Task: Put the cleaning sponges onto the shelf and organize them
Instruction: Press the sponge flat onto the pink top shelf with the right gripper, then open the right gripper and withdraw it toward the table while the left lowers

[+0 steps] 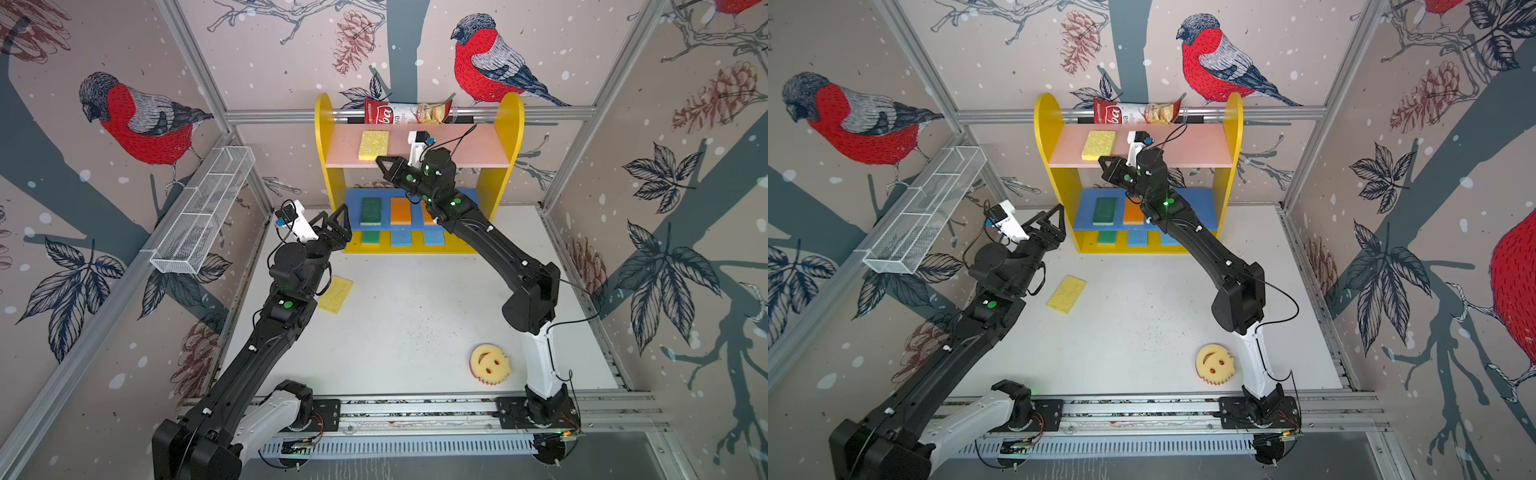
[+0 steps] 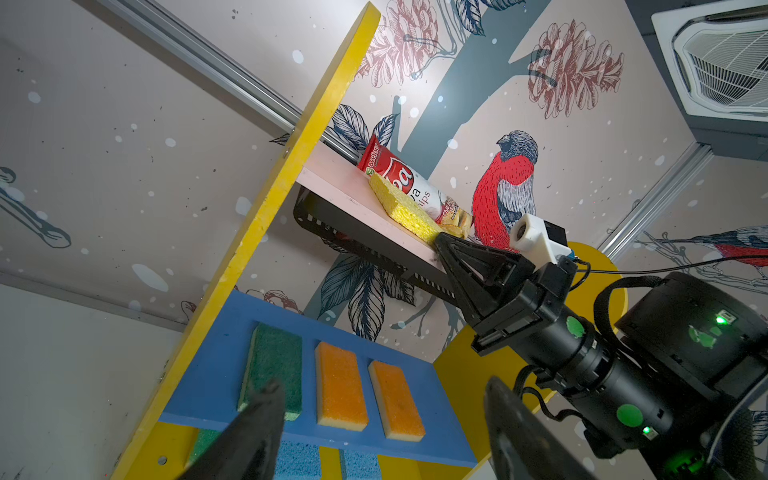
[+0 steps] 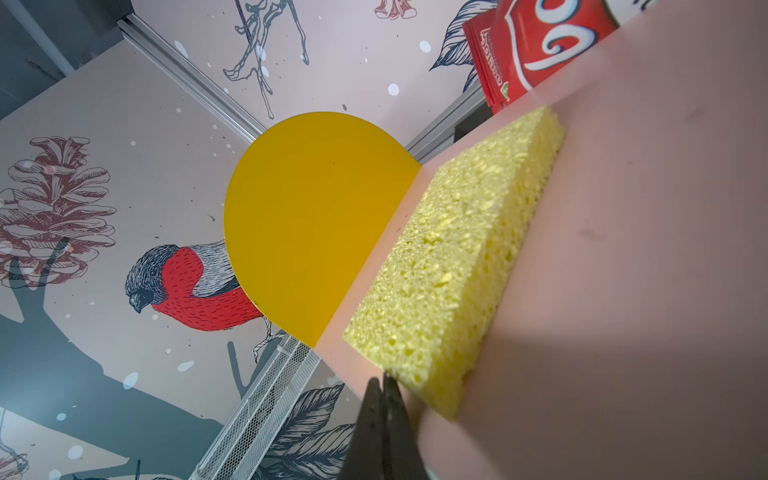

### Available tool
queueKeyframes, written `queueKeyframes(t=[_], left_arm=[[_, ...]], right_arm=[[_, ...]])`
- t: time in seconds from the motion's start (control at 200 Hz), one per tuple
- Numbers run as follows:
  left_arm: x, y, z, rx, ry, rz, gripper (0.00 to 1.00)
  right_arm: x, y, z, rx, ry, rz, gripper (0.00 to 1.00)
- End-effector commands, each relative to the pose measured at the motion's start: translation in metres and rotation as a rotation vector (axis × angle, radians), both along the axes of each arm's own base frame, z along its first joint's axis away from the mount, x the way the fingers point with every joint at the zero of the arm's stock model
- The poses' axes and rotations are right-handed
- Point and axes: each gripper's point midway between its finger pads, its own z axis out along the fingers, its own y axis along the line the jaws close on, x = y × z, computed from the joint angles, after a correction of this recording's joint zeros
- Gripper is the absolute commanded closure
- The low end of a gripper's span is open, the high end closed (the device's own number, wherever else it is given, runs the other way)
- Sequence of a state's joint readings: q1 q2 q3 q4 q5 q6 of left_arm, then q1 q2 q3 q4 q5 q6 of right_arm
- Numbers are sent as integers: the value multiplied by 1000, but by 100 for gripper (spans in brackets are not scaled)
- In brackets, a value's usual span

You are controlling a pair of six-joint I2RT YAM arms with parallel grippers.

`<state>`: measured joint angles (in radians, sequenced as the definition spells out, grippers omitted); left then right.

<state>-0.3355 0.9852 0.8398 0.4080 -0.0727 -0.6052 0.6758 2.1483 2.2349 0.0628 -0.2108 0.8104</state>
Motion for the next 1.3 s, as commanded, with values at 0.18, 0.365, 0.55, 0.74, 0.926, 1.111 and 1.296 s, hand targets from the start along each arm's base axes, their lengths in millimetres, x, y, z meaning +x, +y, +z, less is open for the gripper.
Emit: queueKeyframes(t=[0.18, 0.365, 0.55, 0.74, 0.926, 1.111, 1.296], left_arm=[[1, -1, 6, -12, -26, -11, 25], [2, -2, 6, -14, -25, -12, 25], [2, -2, 5, -14, -22, -12, 25], [3, -2, 6, -16, -24, -14, 25], [0, 0, 7, -3, -22, -8, 25], [-9, 14, -3, 32, 14, 49, 23], [-28, 32, -24, 67, 65, 113, 20]], right_arm=[[25, -16, -7, -26, -30, -137, 100], [28, -20, -9, -28, -17, -162, 100], [30, -22, -7, -25, -15, -182, 98], [31, -23, -8, -23, -9, -183, 97], [15, -13, 2, -14, -54, -87, 96], [-34, -12, 27, -44, -187, -8, 93], [-104, -58, 56, -85, -383, -140, 91]])
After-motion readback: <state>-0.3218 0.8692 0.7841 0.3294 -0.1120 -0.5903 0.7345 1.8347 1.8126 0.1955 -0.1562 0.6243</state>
